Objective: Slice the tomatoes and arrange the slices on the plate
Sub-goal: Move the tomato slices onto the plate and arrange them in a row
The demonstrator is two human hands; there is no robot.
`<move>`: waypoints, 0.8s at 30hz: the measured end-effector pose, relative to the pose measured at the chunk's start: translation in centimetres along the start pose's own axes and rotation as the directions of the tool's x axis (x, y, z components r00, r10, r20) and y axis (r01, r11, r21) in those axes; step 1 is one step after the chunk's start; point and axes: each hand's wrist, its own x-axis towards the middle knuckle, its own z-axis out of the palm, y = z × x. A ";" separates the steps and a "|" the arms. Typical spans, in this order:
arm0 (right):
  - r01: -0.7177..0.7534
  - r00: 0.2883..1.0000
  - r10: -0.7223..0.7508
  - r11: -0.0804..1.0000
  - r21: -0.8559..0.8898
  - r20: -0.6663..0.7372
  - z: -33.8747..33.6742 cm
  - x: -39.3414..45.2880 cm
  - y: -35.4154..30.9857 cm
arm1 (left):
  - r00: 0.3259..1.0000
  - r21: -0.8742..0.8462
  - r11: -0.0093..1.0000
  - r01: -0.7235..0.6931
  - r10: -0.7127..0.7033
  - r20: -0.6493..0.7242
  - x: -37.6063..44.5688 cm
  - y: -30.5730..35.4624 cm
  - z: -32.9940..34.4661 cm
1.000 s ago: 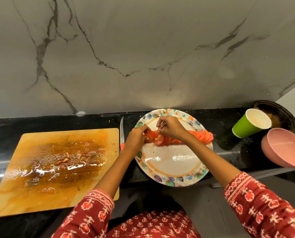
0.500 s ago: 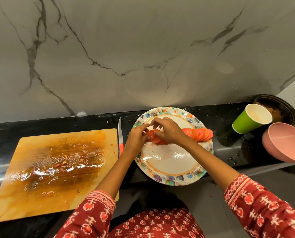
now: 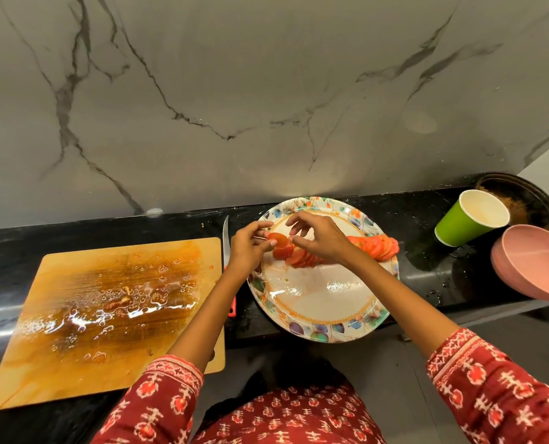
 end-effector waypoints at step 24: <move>-0.028 0.996 0.009 0.977 -0.209 -0.088 -0.6 -0.1 1.2 | 0.984 0.453 0.875 -0.174 0.140 0.107 -0.9 -1.9 2.9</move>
